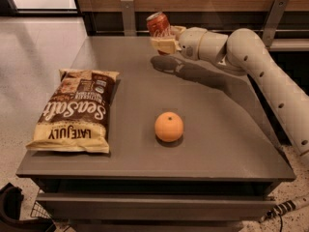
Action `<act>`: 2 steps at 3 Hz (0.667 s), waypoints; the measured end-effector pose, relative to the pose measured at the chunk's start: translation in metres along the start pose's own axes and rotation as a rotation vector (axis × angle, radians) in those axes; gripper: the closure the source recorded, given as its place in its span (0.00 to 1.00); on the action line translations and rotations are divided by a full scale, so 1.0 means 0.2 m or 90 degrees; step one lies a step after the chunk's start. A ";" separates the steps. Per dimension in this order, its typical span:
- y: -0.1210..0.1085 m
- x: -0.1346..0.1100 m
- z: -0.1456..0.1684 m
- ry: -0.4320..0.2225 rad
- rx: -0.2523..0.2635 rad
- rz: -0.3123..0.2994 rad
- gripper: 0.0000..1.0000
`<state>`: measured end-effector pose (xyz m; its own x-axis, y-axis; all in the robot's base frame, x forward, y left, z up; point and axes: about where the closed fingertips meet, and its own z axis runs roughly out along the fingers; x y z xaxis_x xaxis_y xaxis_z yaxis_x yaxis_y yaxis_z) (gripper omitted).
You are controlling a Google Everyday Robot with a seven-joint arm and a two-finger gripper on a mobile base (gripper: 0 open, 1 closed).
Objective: Place coke can upright
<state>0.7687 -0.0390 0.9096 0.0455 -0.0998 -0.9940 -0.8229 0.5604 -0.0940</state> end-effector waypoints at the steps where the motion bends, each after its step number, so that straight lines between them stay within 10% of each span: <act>1: -0.01 0.00 -0.07 -0.011 0.008 -0.004 1.00; 2: -0.02 0.00 -0.13 -0.017 0.013 -0.007 1.00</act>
Offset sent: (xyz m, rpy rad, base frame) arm -0.0157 -0.0423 0.0020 0.0225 -0.0378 -0.0373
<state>0.7579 -0.0620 0.9109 0.0696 -0.0846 -0.9940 -0.8103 0.5764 -0.1058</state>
